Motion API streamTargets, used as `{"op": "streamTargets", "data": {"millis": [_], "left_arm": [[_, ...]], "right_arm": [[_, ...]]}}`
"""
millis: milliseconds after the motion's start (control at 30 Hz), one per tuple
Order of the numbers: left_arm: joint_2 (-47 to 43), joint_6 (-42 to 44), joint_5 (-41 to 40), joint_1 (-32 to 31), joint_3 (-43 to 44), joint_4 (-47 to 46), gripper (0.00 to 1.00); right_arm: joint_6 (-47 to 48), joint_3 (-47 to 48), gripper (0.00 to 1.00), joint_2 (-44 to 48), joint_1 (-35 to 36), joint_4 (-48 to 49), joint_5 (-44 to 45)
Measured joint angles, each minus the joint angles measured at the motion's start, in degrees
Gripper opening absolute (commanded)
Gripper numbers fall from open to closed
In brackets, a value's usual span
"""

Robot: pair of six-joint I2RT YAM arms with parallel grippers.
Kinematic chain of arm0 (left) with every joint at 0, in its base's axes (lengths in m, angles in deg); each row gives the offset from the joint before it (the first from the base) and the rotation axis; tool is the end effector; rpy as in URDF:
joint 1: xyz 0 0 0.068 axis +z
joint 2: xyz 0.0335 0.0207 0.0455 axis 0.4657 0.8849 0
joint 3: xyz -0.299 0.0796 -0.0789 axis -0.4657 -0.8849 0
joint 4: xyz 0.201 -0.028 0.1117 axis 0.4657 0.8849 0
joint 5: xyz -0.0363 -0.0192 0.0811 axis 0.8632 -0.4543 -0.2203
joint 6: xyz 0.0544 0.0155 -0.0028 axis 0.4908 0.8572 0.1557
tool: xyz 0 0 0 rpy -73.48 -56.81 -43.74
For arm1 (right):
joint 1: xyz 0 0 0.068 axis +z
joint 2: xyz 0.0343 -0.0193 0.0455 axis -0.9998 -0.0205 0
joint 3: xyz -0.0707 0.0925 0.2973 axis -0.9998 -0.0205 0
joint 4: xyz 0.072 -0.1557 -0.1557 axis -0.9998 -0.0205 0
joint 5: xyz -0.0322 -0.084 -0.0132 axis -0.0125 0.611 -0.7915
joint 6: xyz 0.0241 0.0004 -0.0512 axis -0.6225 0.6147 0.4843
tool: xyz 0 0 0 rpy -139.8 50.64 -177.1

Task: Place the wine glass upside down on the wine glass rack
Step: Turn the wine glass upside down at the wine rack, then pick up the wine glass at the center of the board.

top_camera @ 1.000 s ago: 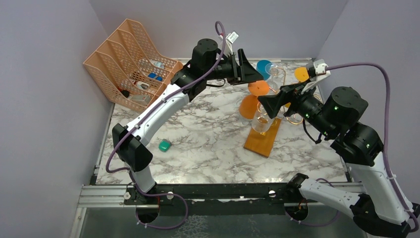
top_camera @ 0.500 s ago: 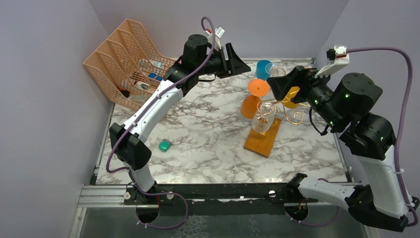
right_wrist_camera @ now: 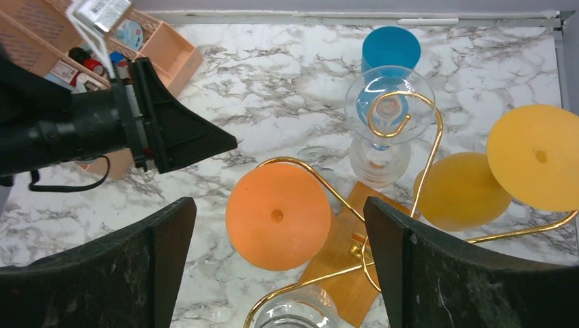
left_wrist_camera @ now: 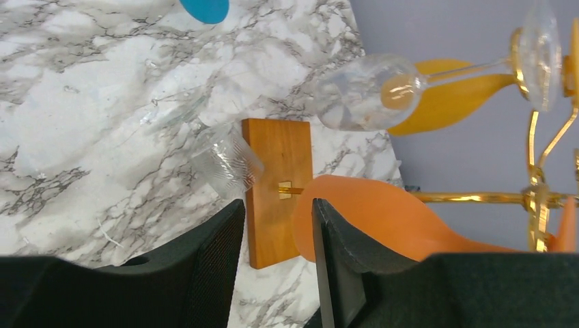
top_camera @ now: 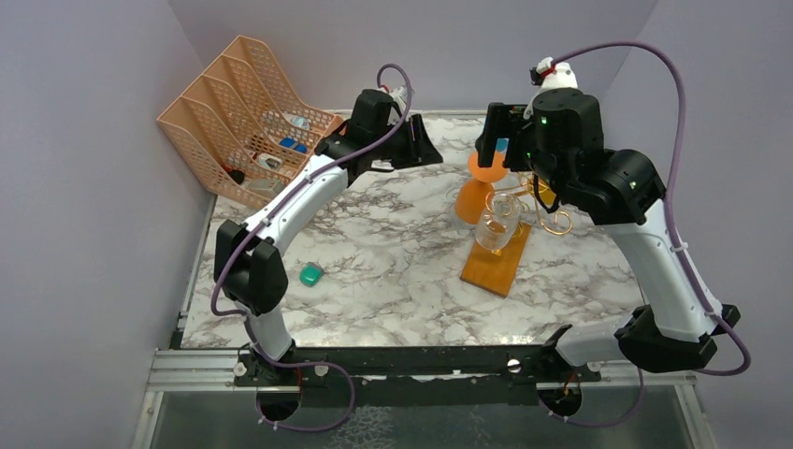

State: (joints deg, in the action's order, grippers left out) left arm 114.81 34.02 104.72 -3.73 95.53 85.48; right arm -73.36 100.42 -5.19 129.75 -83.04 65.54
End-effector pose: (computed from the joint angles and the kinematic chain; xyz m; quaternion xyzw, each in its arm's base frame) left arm 0.3240 -0.2172 0.4119 0.0687 0.8404 -0.4313 0.3209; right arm 0.1576 0.1120 0.5419 -0.0204 0.8304 0.0877 0.5498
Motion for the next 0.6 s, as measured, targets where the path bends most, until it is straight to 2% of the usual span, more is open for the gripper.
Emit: {"op": "streamTargets", "data": {"millis": [133, 267, 433, 533, 600], "left_arm": [[3.39, 1.11, -0.7, 0.04, -0.72, -2.12, 0.45], [7.1, 3.69, -0.92, 0.02, -5.6, -6.19, 0.45], [8.96, 11.69, -0.7, 0.02, -15.17, -15.93, 0.45], [12.2, 17.88, 1.22, 0.09, -15.17, -21.11, 0.44], [14.82, 20.87, 2.84, 0.26, -13.77, -23.17, 0.39]], "right_arm": [[0.81, 0.0, 0.93, 0.61, 0.0, 0.24, 0.0], [1.79, 0.0, 0.93, 2.8, 0.0, 0.92, 0.04], [3.04, -0.04, 0.92, 6.58, 0.0, 2.69, 0.52], [4.13, 0.24, 0.91, 8.41, 0.0, 3.87, 0.96], [4.72, 1.07, 0.9, 8.68, 0.0, 4.2, 1.01]]}}
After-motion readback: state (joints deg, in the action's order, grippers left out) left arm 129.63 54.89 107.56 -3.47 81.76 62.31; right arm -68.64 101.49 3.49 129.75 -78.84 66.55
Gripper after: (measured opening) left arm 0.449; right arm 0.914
